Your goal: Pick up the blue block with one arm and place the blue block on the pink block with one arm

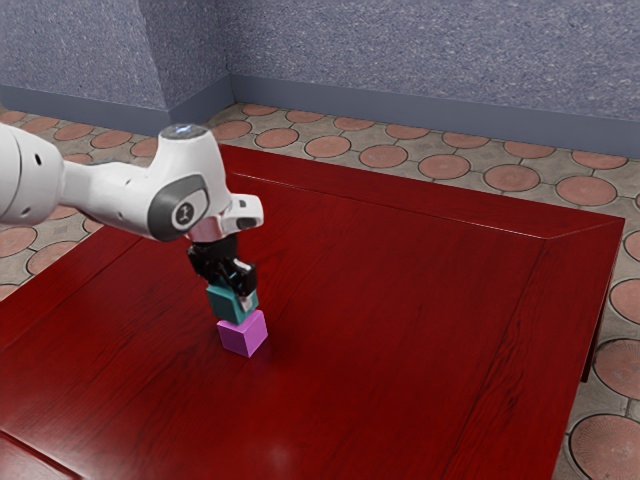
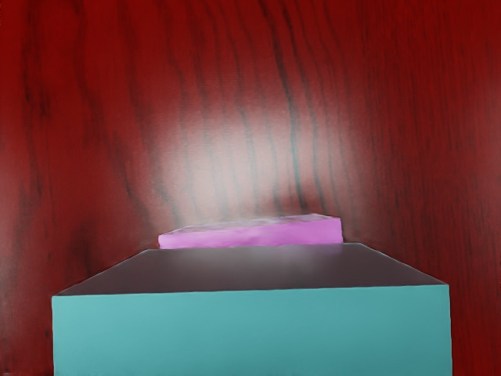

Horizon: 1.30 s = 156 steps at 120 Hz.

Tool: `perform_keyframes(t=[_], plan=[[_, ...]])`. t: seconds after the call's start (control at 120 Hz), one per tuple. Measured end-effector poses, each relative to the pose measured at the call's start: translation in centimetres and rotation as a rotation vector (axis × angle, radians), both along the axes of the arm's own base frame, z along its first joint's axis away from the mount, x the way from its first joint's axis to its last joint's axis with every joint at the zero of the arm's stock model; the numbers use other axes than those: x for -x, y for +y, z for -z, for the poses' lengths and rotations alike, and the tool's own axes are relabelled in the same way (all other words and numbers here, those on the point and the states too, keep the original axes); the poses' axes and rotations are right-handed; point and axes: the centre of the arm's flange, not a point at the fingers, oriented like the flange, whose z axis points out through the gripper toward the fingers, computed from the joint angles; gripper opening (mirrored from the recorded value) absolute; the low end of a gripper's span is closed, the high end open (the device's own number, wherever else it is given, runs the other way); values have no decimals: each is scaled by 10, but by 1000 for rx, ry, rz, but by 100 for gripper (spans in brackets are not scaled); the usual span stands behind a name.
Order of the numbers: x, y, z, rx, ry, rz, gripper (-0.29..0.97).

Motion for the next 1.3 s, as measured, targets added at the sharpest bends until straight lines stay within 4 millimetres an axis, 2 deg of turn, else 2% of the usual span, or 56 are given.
perform_keyframes(t=[0.317, 0.6, 0.967, 1.092, 1.167, 1.225, 1.3], plan=[[2, -2, 1, 2, -11, -59, 34], [1, -2, 3, 14, -10, -84, 58], [0, -2, -2, 14, -13, -94, 66], [-8, 2, -20, -2, -25, -89, 67], [-17, 2, -41, -16, -44, -83, 67], [-25, 2, -66, -26, -69, -79, 67], [-40, 3, -120, -37, -126, -79, 68]])
